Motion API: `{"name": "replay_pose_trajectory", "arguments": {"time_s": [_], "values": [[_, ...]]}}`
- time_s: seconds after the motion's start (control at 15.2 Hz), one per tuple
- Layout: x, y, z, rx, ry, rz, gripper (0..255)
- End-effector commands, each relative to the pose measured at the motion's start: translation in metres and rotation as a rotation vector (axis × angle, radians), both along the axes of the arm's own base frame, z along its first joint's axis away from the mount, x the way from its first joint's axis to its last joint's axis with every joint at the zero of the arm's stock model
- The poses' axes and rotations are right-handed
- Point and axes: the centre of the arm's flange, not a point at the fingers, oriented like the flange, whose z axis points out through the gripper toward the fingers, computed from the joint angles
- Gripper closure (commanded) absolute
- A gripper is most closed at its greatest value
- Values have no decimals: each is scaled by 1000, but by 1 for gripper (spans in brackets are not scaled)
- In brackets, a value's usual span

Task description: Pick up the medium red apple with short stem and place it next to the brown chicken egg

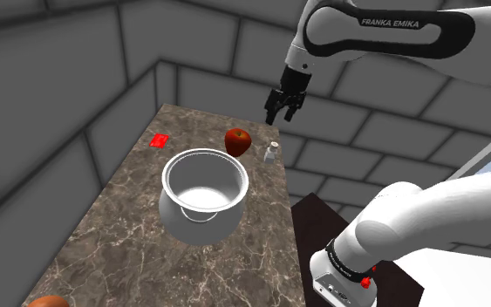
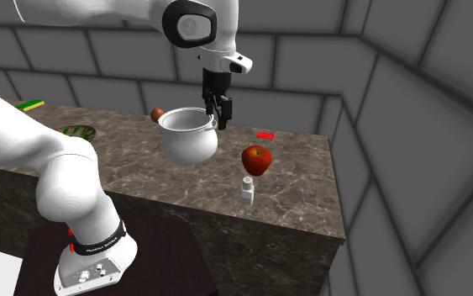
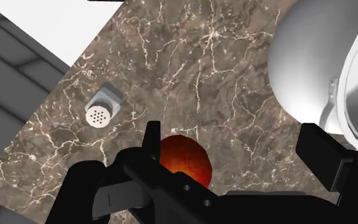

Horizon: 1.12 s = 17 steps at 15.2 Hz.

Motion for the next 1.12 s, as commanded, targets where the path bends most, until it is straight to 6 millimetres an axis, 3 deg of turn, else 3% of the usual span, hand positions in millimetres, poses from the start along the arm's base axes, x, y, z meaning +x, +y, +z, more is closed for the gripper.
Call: {"name": "replay_pose_trajectory", "arguments": {"time_s": [0.0,0.73,1.06], "values": [[21,1,-17,-11,-10,-21,0],[134,0,-90,-72,-52,-129,0],[134,1,-116,-72,-52,-129,0]]}}
